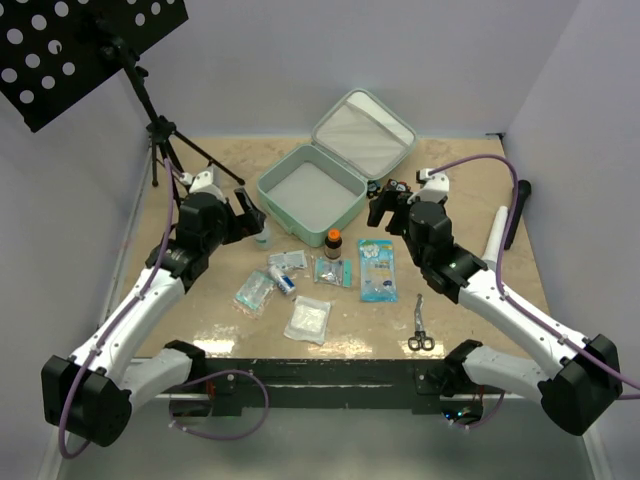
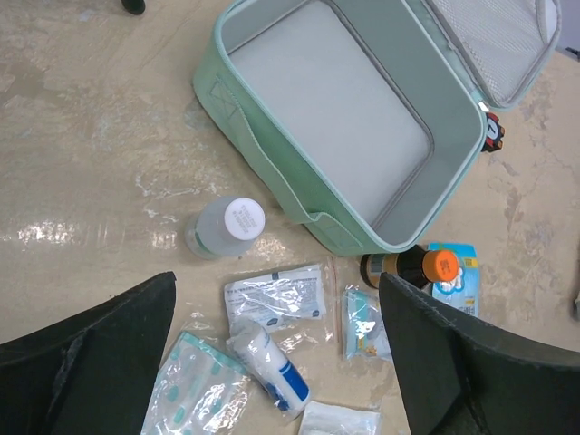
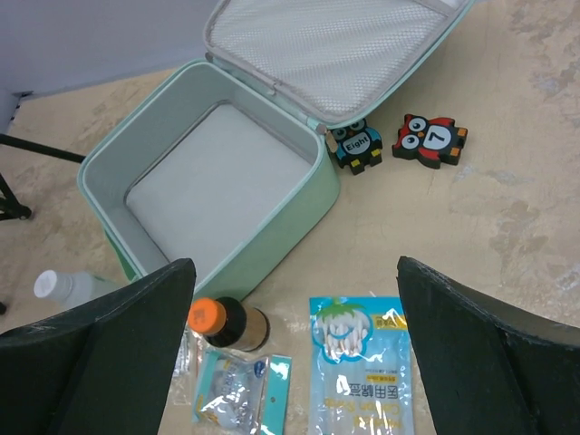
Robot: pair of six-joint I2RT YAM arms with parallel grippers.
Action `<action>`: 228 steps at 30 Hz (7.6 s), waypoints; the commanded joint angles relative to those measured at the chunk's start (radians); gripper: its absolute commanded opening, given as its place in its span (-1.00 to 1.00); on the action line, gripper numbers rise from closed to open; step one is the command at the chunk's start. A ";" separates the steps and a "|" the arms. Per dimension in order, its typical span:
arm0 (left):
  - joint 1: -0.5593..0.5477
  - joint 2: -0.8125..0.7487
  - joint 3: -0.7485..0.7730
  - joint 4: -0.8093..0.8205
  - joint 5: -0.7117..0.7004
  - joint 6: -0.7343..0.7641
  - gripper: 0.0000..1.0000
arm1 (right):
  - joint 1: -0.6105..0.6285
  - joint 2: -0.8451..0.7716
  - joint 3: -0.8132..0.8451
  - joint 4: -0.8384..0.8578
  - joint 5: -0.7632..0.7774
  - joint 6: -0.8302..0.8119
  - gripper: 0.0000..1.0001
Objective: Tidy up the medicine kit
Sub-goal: Pick up the pill bottle at the center of the board, then place the pill bottle in the medicine box.
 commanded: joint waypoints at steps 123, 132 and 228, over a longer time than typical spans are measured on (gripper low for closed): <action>-0.002 -0.117 -0.103 -0.090 -0.019 0.087 0.83 | -0.106 1.111 0.929 0.042 -0.691 0.152 -1.00; 0.000 -0.091 -0.095 -0.096 -0.026 0.098 0.83 | -0.115 1.238 1.079 0.064 -0.702 0.238 -1.00; -0.002 -0.071 -0.103 -0.036 0.026 0.086 0.84 | -0.025 1.172 1.081 0.033 -0.248 -0.052 0.04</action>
